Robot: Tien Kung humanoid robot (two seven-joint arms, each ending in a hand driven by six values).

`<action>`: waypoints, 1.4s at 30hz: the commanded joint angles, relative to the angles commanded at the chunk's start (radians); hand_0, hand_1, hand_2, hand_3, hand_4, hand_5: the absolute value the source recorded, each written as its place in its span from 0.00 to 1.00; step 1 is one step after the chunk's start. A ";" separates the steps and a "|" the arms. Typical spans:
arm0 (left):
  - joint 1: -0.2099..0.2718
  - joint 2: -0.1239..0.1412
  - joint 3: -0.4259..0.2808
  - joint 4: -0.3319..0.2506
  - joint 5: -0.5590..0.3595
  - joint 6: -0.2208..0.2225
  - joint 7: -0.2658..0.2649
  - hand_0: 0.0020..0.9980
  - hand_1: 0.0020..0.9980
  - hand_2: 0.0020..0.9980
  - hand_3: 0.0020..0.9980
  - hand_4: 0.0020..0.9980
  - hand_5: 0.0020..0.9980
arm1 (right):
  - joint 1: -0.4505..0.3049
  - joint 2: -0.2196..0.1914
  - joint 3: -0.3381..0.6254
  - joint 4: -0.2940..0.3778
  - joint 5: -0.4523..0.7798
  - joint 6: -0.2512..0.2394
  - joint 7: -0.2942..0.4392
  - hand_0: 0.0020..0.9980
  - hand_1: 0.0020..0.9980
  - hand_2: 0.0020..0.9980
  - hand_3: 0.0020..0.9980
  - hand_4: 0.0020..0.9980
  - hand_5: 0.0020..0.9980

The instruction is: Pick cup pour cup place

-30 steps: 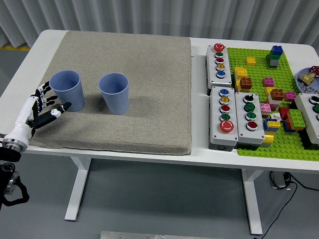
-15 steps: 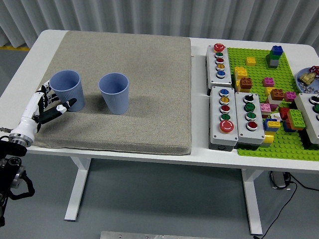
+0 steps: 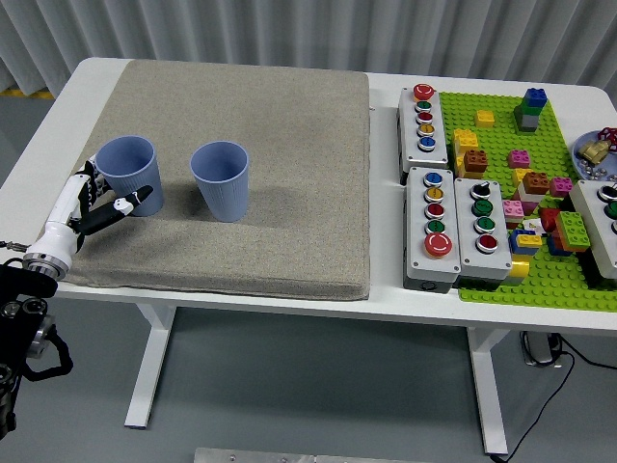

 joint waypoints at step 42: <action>-0.031 -0.040 -0.001 0.037 0.028 0.014 0.002 0.83 0.84 0.99 0.99 0.96 0.45 | 0.000 0.001 -0.004 0.000 0.001 0.002 0.001 0.74 0.70 0.74 0.60 0.14 0.22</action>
